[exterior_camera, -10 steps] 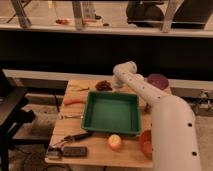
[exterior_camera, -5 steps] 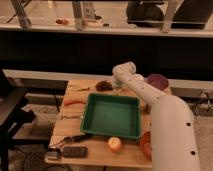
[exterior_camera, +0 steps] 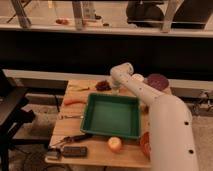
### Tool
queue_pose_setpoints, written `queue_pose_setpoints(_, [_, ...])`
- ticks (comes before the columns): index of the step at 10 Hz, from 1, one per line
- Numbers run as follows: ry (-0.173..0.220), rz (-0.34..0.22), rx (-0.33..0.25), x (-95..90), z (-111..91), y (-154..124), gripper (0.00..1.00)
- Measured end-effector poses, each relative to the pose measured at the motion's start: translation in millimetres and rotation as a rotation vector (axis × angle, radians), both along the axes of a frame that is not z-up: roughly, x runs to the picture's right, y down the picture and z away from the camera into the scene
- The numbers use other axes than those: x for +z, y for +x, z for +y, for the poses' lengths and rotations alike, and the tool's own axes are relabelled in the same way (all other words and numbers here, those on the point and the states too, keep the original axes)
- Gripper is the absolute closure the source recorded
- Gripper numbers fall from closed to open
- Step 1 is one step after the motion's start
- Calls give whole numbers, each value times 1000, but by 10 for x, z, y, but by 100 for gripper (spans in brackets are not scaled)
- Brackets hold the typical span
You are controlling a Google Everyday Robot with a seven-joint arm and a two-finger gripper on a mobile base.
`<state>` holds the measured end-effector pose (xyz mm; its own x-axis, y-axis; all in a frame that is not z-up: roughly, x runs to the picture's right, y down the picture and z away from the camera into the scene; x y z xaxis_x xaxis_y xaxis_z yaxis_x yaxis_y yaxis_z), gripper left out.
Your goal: Place grapes in table surface
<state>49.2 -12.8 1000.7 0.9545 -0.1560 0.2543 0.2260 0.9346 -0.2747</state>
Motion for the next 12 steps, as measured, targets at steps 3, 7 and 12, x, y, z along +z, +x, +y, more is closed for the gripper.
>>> queue_pose_setpoints(3, [33,-1,-14,1,-79,-8,20])
queue_pose_setpoints(7, [66,-9,-33,-1,-216,-62,20])
queue_pose_setpoints(12, [59,-16,-2,143,-360,-1,20])
